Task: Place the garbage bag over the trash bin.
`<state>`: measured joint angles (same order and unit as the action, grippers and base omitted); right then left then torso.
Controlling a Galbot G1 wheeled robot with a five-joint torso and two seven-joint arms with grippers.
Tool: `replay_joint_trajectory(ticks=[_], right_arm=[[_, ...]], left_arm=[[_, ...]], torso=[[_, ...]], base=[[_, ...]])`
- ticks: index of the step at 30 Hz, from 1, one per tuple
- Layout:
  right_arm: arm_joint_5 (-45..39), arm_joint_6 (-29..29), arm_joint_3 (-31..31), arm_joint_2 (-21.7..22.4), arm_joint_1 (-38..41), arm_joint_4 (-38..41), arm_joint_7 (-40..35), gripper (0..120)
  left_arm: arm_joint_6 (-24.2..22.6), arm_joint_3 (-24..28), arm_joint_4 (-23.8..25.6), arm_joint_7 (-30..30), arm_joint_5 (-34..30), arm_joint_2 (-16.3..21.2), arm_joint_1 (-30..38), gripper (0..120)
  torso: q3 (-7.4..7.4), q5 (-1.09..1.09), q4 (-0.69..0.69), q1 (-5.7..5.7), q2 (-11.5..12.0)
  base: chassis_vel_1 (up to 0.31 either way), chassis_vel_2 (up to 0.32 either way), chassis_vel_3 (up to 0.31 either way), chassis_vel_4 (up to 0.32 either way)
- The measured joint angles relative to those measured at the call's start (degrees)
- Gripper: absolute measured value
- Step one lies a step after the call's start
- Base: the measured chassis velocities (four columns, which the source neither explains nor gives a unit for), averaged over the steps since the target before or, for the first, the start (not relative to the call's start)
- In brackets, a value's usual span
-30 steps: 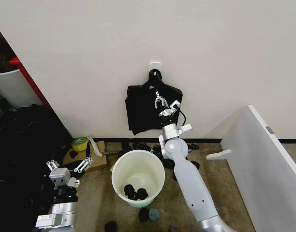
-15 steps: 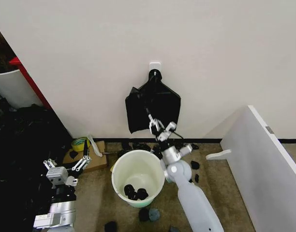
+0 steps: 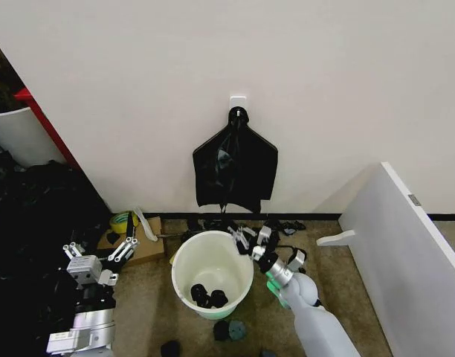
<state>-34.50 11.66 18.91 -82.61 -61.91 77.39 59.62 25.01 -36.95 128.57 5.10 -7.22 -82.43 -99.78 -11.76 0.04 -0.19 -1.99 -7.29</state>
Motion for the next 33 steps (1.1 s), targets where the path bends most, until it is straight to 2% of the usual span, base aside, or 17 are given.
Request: replay_joint_trajectory(ticks=[11,17,19,25,27,29,33], right_arm=[[4.93,1.33,2.38,0.41,0.39,-4.26,4.7,0],[2.86,2.6,2.12,0.34,0.27,-3.77,2.32,0],[-0.39,3.41,1.3,0.35,-0.18,-1.71,-0.89,1],[-13.98,4.63,-3.78,1.25,-2.32,4.95,-15.95,27],[-15.55,4.59,-4.31,1.3,-2.54,5.79,-17.76,31],[-20.81,4.12,-5.96,1.35,-3.25,8.98,-24.41,41],[-23.58,2.58,-7.3,1.17,-3.66,12.43,-32.67,56]], left_arm=[[-0.01,-0.07,0.34,0.05,0.08,-0.2,-0.16,100],[-0.01,-0.14,0.35,0.18,0.1,-0.03,-0.24,100],[-0.01,-0.16,0.34,0.2,0.1,0.04,-0.24,100],[-0.01,-0.07,-0.03,0.21,0.13,0.23,-0.13,100],[-0.01,-0.04,-0.1,0.22,0.13,0.26,-0.09,100],[-0.02,0.05,-0.36,0.22,0.13,0.34,0.0,100],[-0.03,0.09,-0.66,0.23,0.11,0.54,0.15,100]], torso=[[0.0,0.0,0.0,0.0,0.0],[0.0,0.0,0.0,0.0,0.0],[0.0,0.0,0.0,0.0,0.0],[0.0,0.0,0.0,0.0,0.01],[0.0,0.0,0.0,0.0,0.01],[0.0,-0.01,0.0,0.0,0.01],[0.0,-0.01,0.0,0.0,0.01]], base=[[0.0,0.0,0.0,0.0],[0.0,0.0,0.0,0.0],[0.0,0.0,0.0,0.0],[0.0,0.0,0.0,0.0],[0.0,0.0,0.0,0.0],[0.0,0.0,0.0,0.0],[0.0,0.0,0.0,0.0]])
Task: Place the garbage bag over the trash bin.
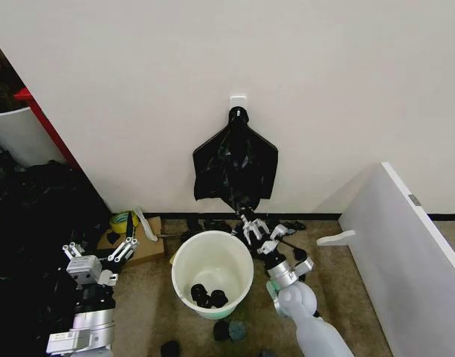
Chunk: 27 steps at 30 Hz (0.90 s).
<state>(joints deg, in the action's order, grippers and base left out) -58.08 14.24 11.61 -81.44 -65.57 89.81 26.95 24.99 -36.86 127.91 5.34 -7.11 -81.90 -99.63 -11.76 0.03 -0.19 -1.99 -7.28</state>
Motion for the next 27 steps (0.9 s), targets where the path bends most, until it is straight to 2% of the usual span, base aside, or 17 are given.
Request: replay_joint_trajectory(ticks=[1,3,6,8,9,11,18,22,27], right_arm=[[0.0,0.0,0.0,0.0,0.0,0.0,0.0,56],[0.04,-1.23,-0.9,-0.39,0.07,1.55,-5.66,66],[-0.24,-2.22,-1.54,-1.05,0.51,2.66,-9.95,76],[-0.66,-2.65,-1.79,-1.57,0.93,2.95,-11.77,84],[-0.66,-2.65,-1.79,-1.57,0.93,2.95,-11.77,84],[-1.62,-2.76,-1.74,-2.22,1.36,3.25,-12.91,95],[-3.39,-3.01,-0.04,-1.87,-1.14,6.75,-13.72,100],[-4.76,-4.48,0.97,-0.98,-4.46,10.42,-18.02,100],[-4.25,-5.0,1.17,-0.92,-4.46,9.55,-19.5,100]], left_arm=[[0.0,0.0,0.0,0.0,0.0,0.0,0.0,100],[-0.01,-0.02,-0.15,0.08,-0.09,0.16,0.12,100],[-0.01,-0.05,-0.31,0.21,-0.15,0.24,0.24,100],[-0.01,-0.06,-0.45,0.35,-0.18,0.29,0.33,100],[-0.01,-0.06,-0.45,0.35,-0.18,0.29,0.33,100],[0.01,-0.11,-0.57,0.61,-0.19,0.31,0.41,100],[0.21,-0.16,-0.92,1.1,-0.22,0.25,0.55,100],[0.4,0.09,-1.53,1.17,-0.11,-0.1,0.8,100],[0.43,0.5,-1.7,1.17,0.35,-0.42,0.91,100]], torso=[[0.0,0.0,0.0,0.0,0.0],[0.0,0.0,0.0,0.0,0.0],[0.0,0.0,0.0,0.0,0.0],[0.0,0.01,0.0,0.0,0.0],[0.0,0.01,0.0,0.0,0.0],[0.0,0.0,0.01,0.0,0.0],[0.0,0.01,0.0,0.0,0.0],[0.0,0.01,-0.01,0.0,0.0],[0.0,0.01,0.0,0.0,0.0]], base=[[0.0,0.0,0.0,0.0],[0.0,0.0,0.0,0.0],[0.0,0.0,0.0,0.0],[0.0,0.0,0.0,0.0],[0.0,0.0,0.0,0.0],[0.0,0.0,0.0,0.0],[0.0,0.0,0.0,0.0],[0.0,0.0,0.0,0.0],[0.0,0.0,0.0,0.0]])
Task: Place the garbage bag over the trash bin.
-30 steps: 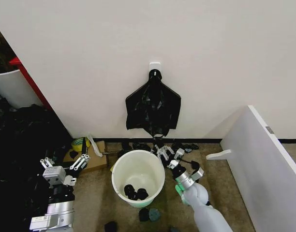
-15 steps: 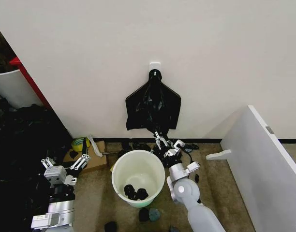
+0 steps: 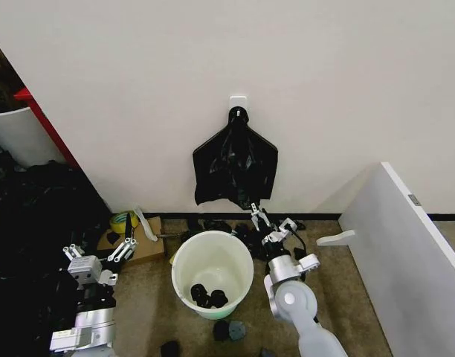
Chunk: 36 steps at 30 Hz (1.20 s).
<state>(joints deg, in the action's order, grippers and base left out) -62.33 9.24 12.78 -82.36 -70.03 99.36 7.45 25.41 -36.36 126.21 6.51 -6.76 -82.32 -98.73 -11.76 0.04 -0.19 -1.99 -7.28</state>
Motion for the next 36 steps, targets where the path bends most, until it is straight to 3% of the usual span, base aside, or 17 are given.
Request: replay_joint_trajectory(ticks=[7,13,17,18,23,33,36], right_arm=[[0.36,-0.6,0.04,-1.19,5.23,-5.37,0.87,99],[1.05,-0.55,-0.68,-2.19,6.8,-7.06,4.2,74],[1.56,-0.46,-0.83,-2.3,6.67,-7.06,5.16,69],[2.34,-0.34,-0.98,-2.34,6.42,-7.01,6.05,57],[3.78,-0.25,-1.08,-2.27,5.84,-6.56,6.7,42],[10.63,-0.65,-2.21,-0.23,2.76,-3.88,2.34,3],[12.81,-0.78,-2.53,0.86,1.73,-3.65,1.65,0]], left_arm=[[0.03,-0.2,0.55,0.0,0.55,-0.09,-0.63,100],[0.16,-0.54,1.15,0.18,0.7,-0.2,-1.04,100],[0.23,-0.54,1.15,0.28,0.8,-0.34,-1.05,100],[0.42,-0.42,1.02,0.37,1.09,-0.57,-1.05,100],[0.55,-0.22,0.86,0.44,1.39,-0.84,-1.04,100],[0.58,-0.32,0.93,0.82,1.41,-0.8,-0.98,100],[0.58,-0.4,0.94,1.07,1.37,-0.7,-0.95,100]], torso=[[0.0,0.0,0.02,0.0,0.0],[0.0,0.0,0.01,0.0,0.0],[0.0,0.0,0.0,0.0,0.0],[0.0,0.0,0.0,0.0,0.0],[0.0,0.0,0.0,0.0,0.0],[0.0,0.0,0.01,0.0,0.0],[0.0,0.0,0.0,0.0,0.0]], base=[[0.0,0.0,0.0,0.0],[0.0,0.0,0.0,0.0],[0.0,0.0,0.0,0.0],[0.0,0.0,0.0,0.0],[0.0,0.0,0.0,0.0],[0.0,0.0,0.0,0.0],[0.0,0.0,0.0,0.0]])
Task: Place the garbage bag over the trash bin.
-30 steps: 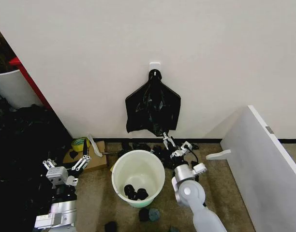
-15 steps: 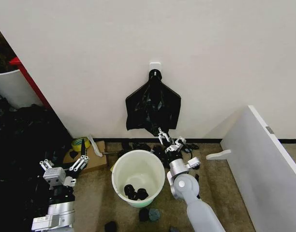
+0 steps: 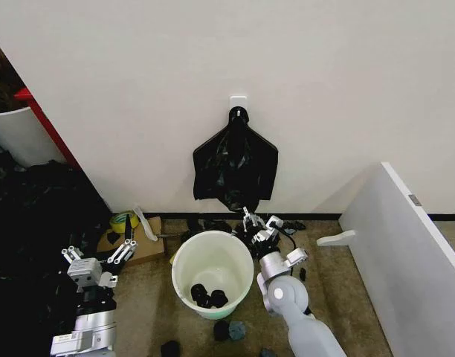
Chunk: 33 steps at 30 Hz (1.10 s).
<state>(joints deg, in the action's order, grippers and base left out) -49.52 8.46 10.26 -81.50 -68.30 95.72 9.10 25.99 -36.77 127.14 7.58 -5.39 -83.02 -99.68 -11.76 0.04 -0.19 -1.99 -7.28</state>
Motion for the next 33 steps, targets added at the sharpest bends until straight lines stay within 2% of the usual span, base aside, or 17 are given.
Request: replay_joint_trajectory(ticks=[5,13,17,20,27,30,33], right_arm=[[4.77,0.02,-0.41,2.13,-2.17,0.12,0.13,0],[8.65,1.05,-0.34,2.59,-3.24,-0.78,2.11,0],[12.55,2.0,0.43,2.93,-3.49,-2.26,3.88,0],[18.67,4.01,2.02,3.1,-3.61,-4.26,7.31,0],[17.93,8.2,3.01,2.74,-3.43,-3.73,10.8,0],[19.27,11.66,4.0,2.8,-3.37,-3.59,14.2,6],[27.91,15.7,5.65,3.75,-3.97,-2.82,13.47,19]], left_arm=[[0.0,0.07,-0.12,0.26,-0.03,0.04,0.13,100],[0.0,0.17,-0.16,0.27,-0.02,0.33,0.12,100],[0.0,0.02,0.04,0.29,-0.08,0.6,0.06,100],[-0.01,-0.05,0.05,0.38,-0.18,0.78,0.05,100],[-0.05,0.1,0.02,0.39,-0.21,0.82,0.15,100],[-0.07,0.09,-0.03,0.39,-0.25,0.87,0.22,100],[-0.1,0.1,-0.13,0.39,-0.28,0.86,0.33,100]], torso=[[0.0,0.0,0.0,0.0,0.0],[0.0,0.0,0.01,0.0,0.0],[0.0,0.0,0.0,0.0,0.0],[0.0,0.0,0.0,0.0,0.0],[0.0,0.0,0.0,0.0,0.0],[0.0,0.0,0.01,0.0,0.0],[0.0,0.0,0.0,0.0,0.0]], base=[[0.0,0.0,0.0,0.0],[0.0,0.0,0.0,0.0],[0.0,0.0,0.0,0.0],[0.0,0.0,0.0,0.0],[0.0,0.0,0.0,0.0],[0.0,0.0,0.0,0.0],[0.0,0.0,0.0,0.0]])
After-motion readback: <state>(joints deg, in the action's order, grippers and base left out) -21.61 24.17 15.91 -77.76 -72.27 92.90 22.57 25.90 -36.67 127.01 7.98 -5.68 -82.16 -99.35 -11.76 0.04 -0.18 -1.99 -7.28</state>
